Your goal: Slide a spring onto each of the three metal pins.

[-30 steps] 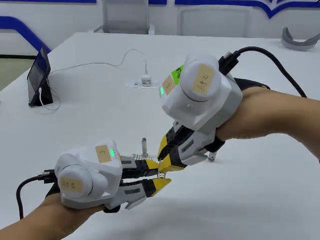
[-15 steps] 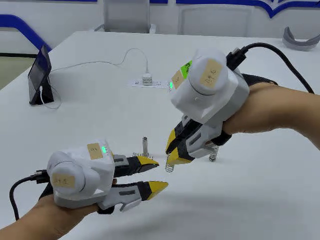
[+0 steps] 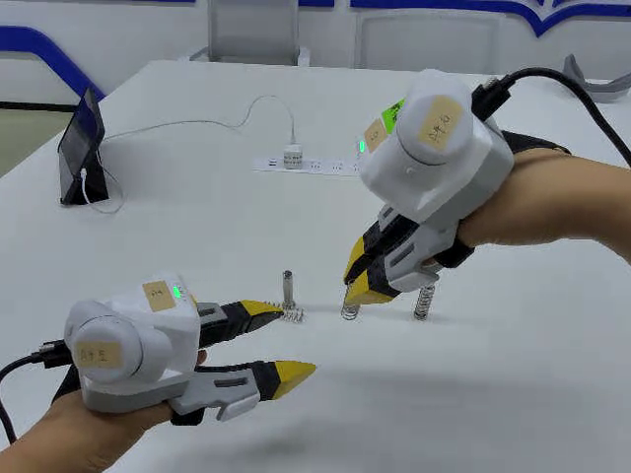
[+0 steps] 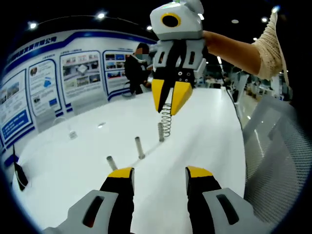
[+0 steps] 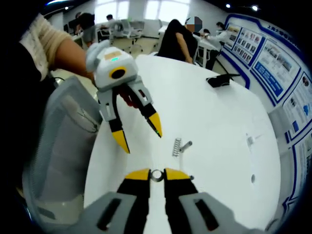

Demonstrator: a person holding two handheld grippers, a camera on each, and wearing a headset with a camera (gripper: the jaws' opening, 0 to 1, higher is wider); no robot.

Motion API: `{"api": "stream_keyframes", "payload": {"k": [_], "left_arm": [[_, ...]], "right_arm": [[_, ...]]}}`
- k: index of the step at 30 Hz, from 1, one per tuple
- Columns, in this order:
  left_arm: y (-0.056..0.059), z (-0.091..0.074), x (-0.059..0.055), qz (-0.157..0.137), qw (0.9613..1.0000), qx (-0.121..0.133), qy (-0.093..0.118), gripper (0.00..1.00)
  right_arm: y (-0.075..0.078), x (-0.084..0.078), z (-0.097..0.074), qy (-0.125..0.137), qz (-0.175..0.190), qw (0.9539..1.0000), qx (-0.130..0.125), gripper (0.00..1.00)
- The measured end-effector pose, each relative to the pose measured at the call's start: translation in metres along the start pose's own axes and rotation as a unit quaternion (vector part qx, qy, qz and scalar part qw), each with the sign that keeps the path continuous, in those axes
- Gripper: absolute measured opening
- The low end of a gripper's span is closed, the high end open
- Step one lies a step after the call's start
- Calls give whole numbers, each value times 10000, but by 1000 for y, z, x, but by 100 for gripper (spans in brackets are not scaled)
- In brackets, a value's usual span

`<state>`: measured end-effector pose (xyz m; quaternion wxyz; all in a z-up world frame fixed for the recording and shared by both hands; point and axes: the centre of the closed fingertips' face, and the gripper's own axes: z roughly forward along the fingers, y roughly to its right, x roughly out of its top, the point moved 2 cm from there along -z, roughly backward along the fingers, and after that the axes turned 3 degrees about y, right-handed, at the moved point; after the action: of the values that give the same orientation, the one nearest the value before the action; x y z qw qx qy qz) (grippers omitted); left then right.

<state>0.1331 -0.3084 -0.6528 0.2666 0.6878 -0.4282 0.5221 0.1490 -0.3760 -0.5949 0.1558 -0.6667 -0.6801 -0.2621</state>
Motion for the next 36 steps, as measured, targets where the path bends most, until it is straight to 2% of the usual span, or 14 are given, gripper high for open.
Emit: {"api": "stream_keyframes", "payload": {"k": [21,28,36], "left_arm": [[-14,-14,-13,-262,9990,354,-46,54],[-15,-15,-15,-303,9987,397,-63,56],[-15,-16,-17,-348,9984,439,-72,58]], "right_arm": [[37,-14,-3,-59,340,9990,-295,12],[51,-18,2,-114,426,9980,-443,12],[68,-26,14,-158,586,9969,-493,12]]}}
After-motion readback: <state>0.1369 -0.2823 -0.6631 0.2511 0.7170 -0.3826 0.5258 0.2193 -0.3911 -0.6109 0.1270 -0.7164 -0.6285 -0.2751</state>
